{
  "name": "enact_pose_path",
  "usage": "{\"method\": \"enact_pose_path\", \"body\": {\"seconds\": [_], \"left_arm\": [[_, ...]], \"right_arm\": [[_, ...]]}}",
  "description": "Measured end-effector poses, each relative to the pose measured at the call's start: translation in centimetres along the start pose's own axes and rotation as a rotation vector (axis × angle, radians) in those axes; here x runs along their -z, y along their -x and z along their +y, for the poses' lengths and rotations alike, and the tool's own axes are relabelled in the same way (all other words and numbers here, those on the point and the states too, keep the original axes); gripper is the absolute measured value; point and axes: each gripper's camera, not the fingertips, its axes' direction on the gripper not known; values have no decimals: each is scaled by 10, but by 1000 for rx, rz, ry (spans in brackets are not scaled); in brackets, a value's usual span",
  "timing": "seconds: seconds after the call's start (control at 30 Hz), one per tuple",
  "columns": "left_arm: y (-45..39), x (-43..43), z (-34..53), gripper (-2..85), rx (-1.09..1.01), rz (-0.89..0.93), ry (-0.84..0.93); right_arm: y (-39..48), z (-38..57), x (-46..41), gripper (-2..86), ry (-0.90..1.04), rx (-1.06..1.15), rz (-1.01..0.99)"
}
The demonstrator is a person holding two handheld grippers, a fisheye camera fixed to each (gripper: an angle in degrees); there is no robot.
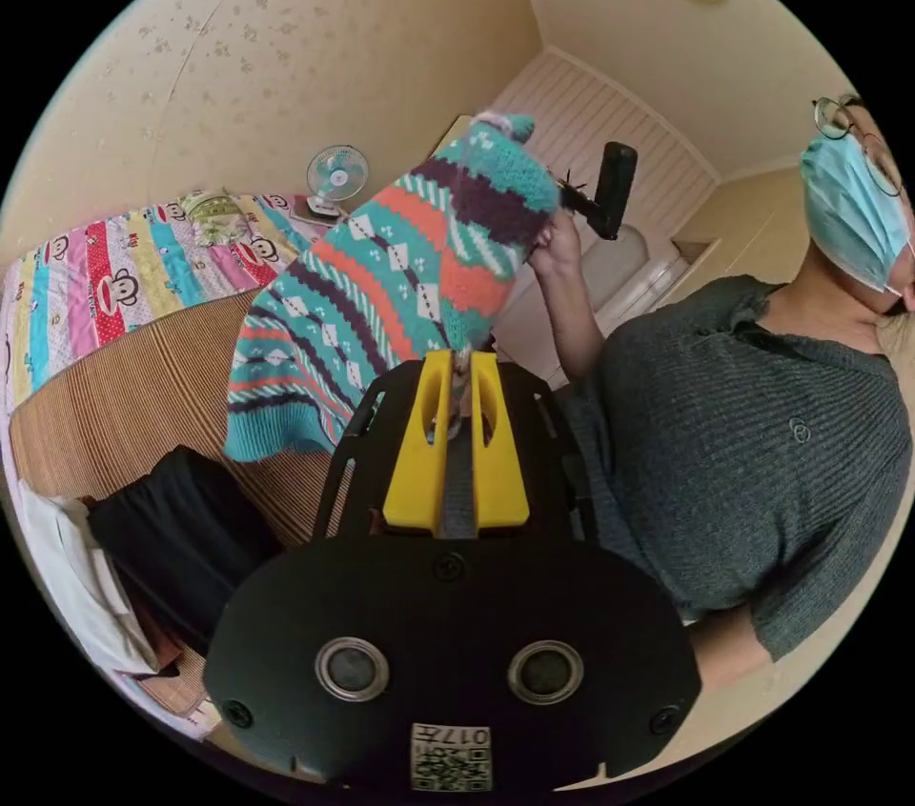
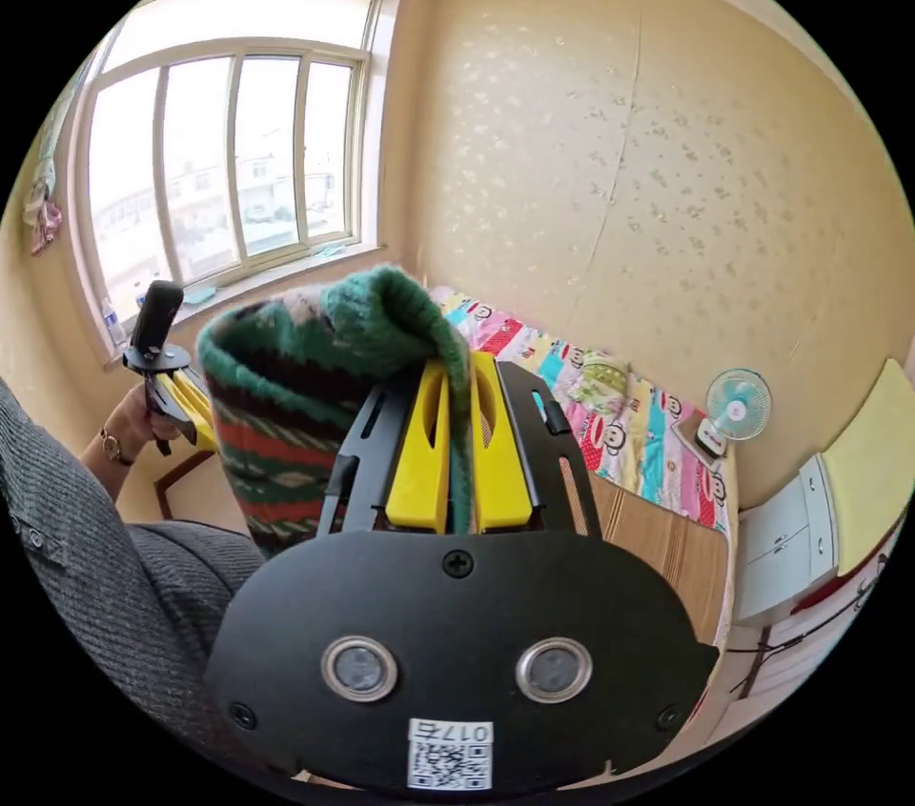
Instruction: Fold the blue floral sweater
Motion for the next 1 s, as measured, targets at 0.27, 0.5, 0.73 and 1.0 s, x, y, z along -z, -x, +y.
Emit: {"method": "enact_pose_path", "body": {"seconds": [0.27,0.5,0.73,1.0], "left_arm": [[71,-120,-40,42,74,63,-28],[39,-180,-100,187,-101,8,-26],[-30,-289,-123,159,-238,-167,65],[-47,-319,-99,128,-255,-89,78]], "right_arm": [[-31,5,-16,39,131,-116,329],[-18,-4,-14,40,187,-60,517],[-42,-4,12,41,150,-136,381],[-66,-12,64,40,44,-205,135]]}}
